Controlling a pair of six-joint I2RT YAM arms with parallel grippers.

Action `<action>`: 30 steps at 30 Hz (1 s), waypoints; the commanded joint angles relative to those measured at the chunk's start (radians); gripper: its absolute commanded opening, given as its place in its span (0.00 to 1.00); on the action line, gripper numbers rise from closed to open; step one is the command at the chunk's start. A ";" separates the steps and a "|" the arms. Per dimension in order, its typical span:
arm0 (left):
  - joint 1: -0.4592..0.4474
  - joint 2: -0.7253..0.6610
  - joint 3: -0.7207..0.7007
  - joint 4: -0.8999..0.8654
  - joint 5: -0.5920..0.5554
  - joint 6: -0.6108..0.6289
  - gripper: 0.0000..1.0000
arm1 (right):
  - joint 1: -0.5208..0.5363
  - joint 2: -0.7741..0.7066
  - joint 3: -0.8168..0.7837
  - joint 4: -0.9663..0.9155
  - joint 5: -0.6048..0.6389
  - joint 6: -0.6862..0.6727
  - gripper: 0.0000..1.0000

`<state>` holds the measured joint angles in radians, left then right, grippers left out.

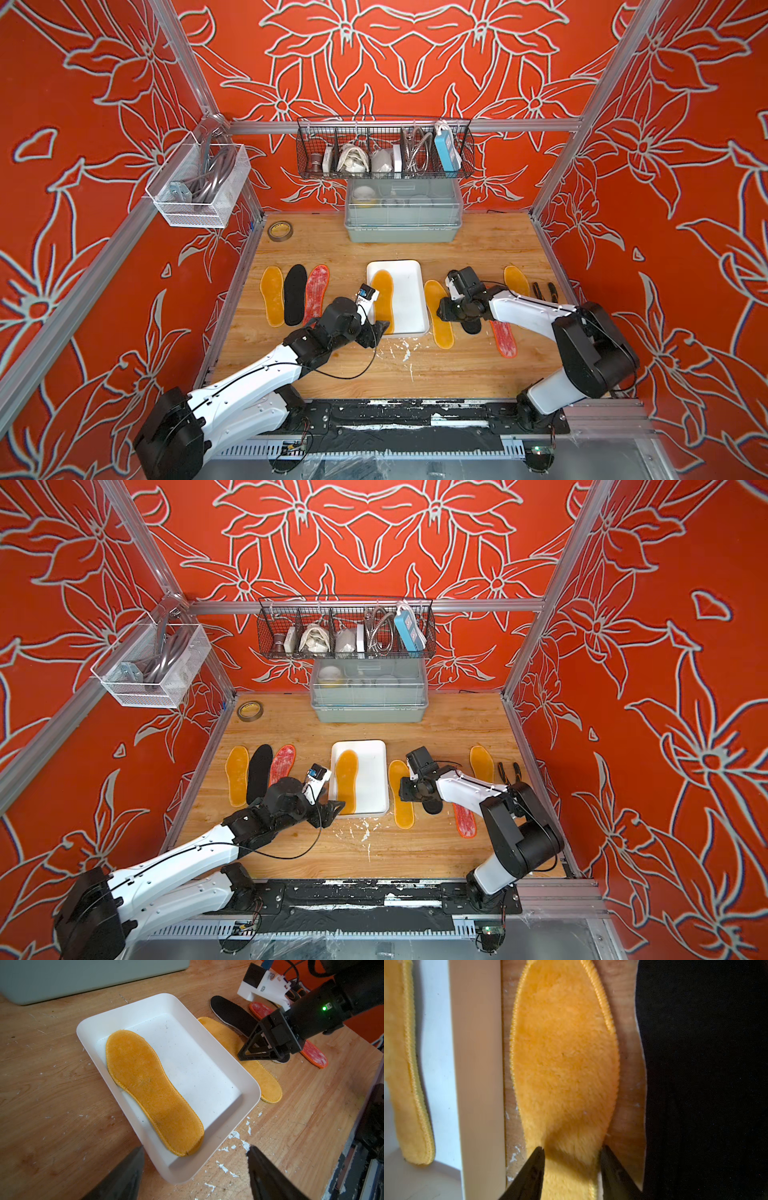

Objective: Put the insoles into the storage box
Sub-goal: Pick up the insole from the center of the board.

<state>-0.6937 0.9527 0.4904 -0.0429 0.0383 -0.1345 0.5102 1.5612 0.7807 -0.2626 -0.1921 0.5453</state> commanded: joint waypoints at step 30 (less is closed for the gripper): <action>-0.004 -0.055 -0.034 0.035 0.009 0.006 0.78 | -0.027 -0.270 -0.007 -0.215 0.021 0.091 0.00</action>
<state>-0.6941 0.9283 0.4732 -0.0326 0.0532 -0.1341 0.4885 1.3144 0.7616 -0.3935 -0.1669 0.6067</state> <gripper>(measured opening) 0.786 0.061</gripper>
